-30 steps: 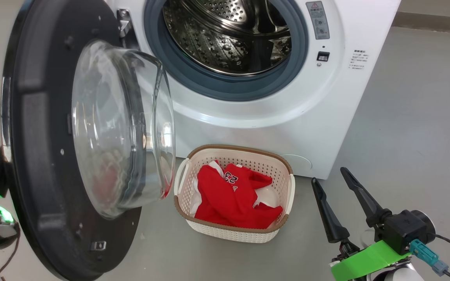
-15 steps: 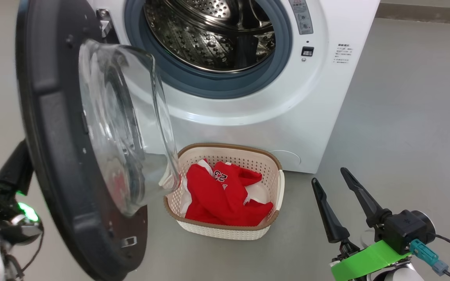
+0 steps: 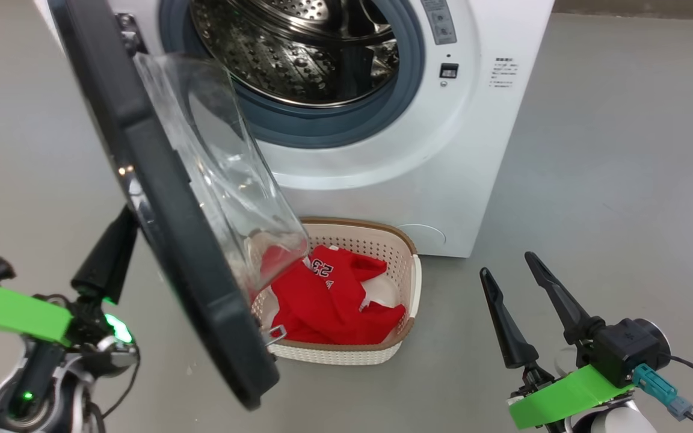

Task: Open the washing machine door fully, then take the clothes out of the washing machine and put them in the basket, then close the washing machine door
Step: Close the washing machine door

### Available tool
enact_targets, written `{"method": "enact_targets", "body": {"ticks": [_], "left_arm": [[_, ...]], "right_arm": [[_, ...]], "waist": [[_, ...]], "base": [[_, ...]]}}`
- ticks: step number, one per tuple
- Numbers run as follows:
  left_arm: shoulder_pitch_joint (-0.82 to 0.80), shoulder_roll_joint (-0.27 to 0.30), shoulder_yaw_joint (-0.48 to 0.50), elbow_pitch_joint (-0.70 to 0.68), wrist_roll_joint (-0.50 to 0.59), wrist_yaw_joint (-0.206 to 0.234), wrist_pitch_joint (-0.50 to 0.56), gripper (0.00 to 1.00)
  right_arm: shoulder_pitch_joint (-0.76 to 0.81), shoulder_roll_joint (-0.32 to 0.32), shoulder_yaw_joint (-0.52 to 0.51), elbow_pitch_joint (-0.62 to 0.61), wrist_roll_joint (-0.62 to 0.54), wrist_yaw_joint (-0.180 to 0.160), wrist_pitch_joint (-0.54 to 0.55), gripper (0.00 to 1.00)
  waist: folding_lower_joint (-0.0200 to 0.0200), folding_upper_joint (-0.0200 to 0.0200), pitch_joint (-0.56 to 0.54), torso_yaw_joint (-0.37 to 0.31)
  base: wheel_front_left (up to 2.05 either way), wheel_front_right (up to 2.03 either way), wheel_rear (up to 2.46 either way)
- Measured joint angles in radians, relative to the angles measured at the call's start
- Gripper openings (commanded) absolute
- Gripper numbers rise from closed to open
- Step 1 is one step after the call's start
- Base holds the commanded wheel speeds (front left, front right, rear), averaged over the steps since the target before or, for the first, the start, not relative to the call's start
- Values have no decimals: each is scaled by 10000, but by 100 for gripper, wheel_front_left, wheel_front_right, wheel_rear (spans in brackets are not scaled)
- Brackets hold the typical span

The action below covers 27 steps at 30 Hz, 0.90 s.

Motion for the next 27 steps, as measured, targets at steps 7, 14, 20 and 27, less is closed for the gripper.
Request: {"method": "enact_targets", "body": {"ticks": [7,14,20,27], "left_arm": [[0,6,-529,0,-525,-17,-412,0],[-41,6,-966,-27,-840,-113,-715,0],[-384,10,-1175,128,-1055,-303,-901,0],[-917,0,-1354,472,-1475,-593,-934,0]], "right_arm": [[-86,0,2,-19,2,0,0,100],[-135,0,-2,-29,2,0,0,100],[-327,-2,-8,-33,15,-2,0,100],[-498,-6,-23,-79,19,0,0,100]], "waist": [[0,0,127,-298],[0,0,329,-636],[0,0,580,-911],[0,0,817,-1262]], "base": [[0,0,0],[0,0,0],[0,0,0],[0,0,0]]}}
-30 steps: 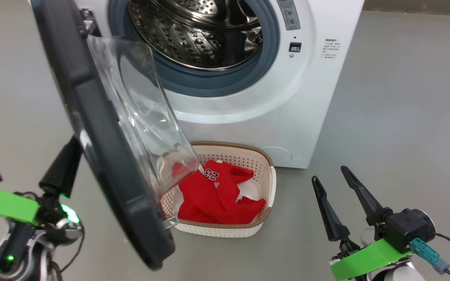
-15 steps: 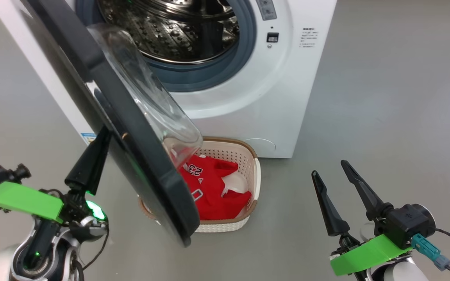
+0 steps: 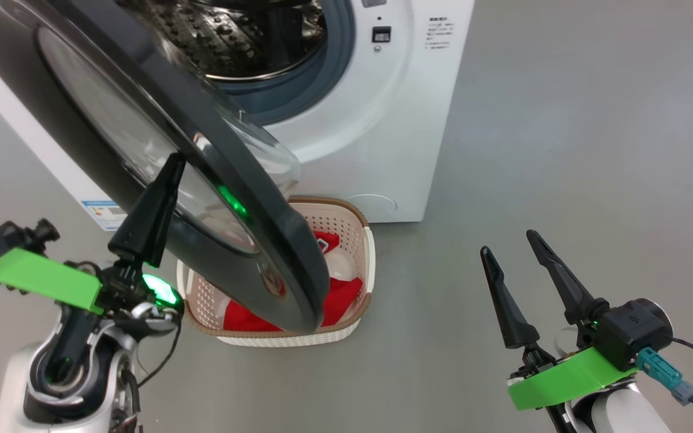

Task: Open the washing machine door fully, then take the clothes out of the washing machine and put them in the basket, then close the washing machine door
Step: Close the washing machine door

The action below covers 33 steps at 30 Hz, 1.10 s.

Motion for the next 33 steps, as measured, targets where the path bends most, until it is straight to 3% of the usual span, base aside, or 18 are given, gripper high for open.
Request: {"method": "enact_targets", "body": {"ticks": [14,33], "left_arm": [[-897,-6,-121,754,-263,-568,-276,0],[-3020,-35,-591,1695,-23,-731,-748,0]], "right_arm": [[-169,0,-35,-69,73,0,0,100],[-517,0,-109,-274,173,0,0,100]], "waist": [[0,0,326,-581],[0,0,1414,-1099]], "base": [[0,0,0],[0,0,0]]}}
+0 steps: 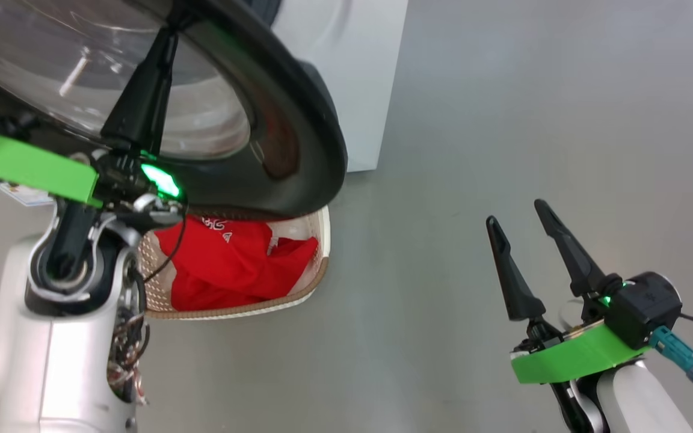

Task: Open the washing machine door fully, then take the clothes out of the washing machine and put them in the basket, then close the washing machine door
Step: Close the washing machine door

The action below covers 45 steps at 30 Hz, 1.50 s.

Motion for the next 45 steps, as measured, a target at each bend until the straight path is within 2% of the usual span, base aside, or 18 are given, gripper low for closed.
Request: {"method": "enact_targets", "body": {"ticks": [3,14,25,38,45], "left_arm": [[-240,-8,-46,157,0,-15,-36,0],[-1396,-44,-157,1252,121,-508,-311,0],[-2229,-73,-226,2008,182,-721,-577,0],[-2971,-75,-299,2522,378,-968,-650,0],[-2815,-58,-454,2485,606,-1057,-637,0]], "right_arm": [[-127,-2,-8,-17,0,0,0,100],[-298,0,-46,-117,2,0,0,100],[-315,0,-115,-174,0,0,0,100],[-551,0,-102,-196,-2,0,0,100],[-564,0,-109,-109,-2,0,0,100]], "waist": [[-1,0,106,-58],[0,0,520,-327],[0,0,972,-417],[0,0,1302,-502],[0,0,1118,-492]], "base": [[0,0,0],[0,0,0],[0,0,0],[0,0,0],[0,0,0]]}}
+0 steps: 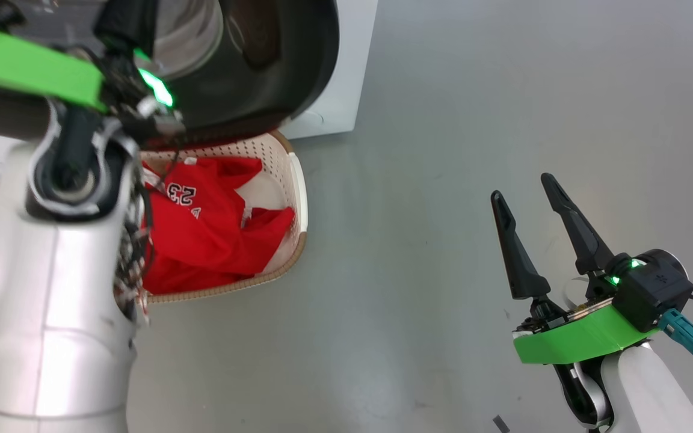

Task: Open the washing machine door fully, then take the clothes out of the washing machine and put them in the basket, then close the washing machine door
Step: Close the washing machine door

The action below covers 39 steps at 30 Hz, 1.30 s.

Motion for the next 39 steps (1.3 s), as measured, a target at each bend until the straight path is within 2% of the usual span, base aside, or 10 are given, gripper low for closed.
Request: {"method": "enact_targets", "body": {"ticks": [2,3,4,5,6,11,19,24,29,39], "left_arm": [[345,63,-144,-157,259,-2,-29,0],[555,113,-205,-226,426,-10,-75,4],[787,196,-278,-299,642,-10,-161,26],[1012,301,-336,-372,899,-10,-349,66],[1236,403,-389,-466,1162,-10,-499,100],[2160,838,-794,-1235,2370,-2,-1124,100],[3816,1632,-1662,-2322,5396,291,-2851,100],[4869,1998,-1956,-2819,6792,784,-3789,100],[5767,2286,-2228,-3327,7948,1256,-4299,100],[7708,2606,-2061,-4583,10282,2491,-4694,100]], "right_arm": [[1,0,0,15,2,0,0,100],[2,0,0,23,4,0,0,100],[2,0,-2,40,4,0,0,100],[4,0,-2,59,4,0,0,100],[8,-2,-2,75,4,0,0,100],[29,-2,4,176,4,0,0,100],[70,-6,-2,374,336,0,0,100],[96,-4,-84,393,337,0,0,100],[328,-6,-136,399,328,0,0,100],[728,-4,-313,512,228,0,0,100]], "waist": [[0,0,-112,25],[0,0,-172,41],[0,0,-236,61],[0,0,-300,85],[0,0,-367,114],[0,0,-715,285],[0,0,-1340,568],[0,0,-1737,652],[0,0,-2108,677],[0,0,-2810,678]], "base": [[0,0,0],[0,0,0],[0,0,0],[0,0,0],[0,0,0],[0,0,0],[0,0,0],[0,0,0],[0,0,0],[0,0,0]]}}
